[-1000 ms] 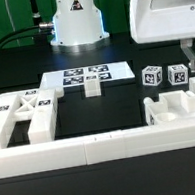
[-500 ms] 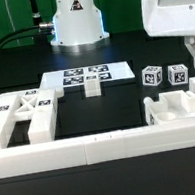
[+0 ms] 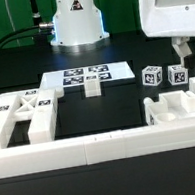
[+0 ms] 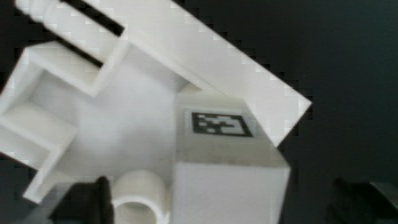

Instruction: Assemble chair

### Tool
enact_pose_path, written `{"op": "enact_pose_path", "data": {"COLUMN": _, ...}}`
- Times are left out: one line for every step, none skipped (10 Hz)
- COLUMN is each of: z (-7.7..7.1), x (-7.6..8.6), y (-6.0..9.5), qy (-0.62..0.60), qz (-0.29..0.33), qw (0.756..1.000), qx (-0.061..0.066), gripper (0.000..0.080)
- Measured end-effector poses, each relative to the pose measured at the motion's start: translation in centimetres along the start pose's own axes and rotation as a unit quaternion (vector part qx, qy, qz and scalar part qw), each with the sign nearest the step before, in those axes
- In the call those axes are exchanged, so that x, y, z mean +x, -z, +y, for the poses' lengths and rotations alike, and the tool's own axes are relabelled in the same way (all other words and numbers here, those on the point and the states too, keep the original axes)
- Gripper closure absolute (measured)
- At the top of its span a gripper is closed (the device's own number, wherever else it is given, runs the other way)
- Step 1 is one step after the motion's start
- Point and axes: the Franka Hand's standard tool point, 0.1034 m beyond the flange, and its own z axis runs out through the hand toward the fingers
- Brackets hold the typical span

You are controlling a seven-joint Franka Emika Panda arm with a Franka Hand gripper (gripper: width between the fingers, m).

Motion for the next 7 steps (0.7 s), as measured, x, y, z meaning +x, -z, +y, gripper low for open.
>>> {"op": "enact_pose_path", "data": {"z": 0.00, "x": -0.01, "y": -0.01, "qy": 0.061, "qz": 0.001, "qw": 0.998, "qx": -0.001, "gripper": 0.0172}}
{"op": "enact_pose_path", "data": {"z": -0.05, "x": -0.06, "y": 0.00, "qy": 0.094, "qz": 0.000, "qw": 0.996, "qx": -0.002, "gripper": 0.0153}}
{"op": "enact_pose_path", "data": {"z": -0.23, "x": -0.03, "y": 0.15, "qy": 0.158, "qz": 0.000, "qw": 0.987, "qx": -0.001, "gripper": 0.0151}}
{"op": "enact_pose_path", "data": {"z": -0.20, "x": -0.03, "y": 0.12, "qy": 0.181, "qz": 0.000, "qw": 0.983, "qx": -0.001, "gripper": 0.0151}}
{"op": "enact_pose_path", "data": {"z": -0.18, "x": -0.02, "y": 0.11, "qy": 0.235, "qz": 0.000, "qw": 0.972, "qx": -0.001, "gripper": 0.0151}}
{"op": "enact_pose_path", "data": {"z": -0.18, "x": -0.02, "y": 0.11, "qy": 0.273, "qz": 0.000, "qw": 0.962, "qx": -0.001, "gripper": 0.0151}}
{"op": "enact_pose_path", "data": {"z": -0.22, "x": 0.00, "y": 0.17, "qy": 0.314, "qz": -0.001, "qw": 0.949, "qx": -0.001, "gripper": 0.0151}}
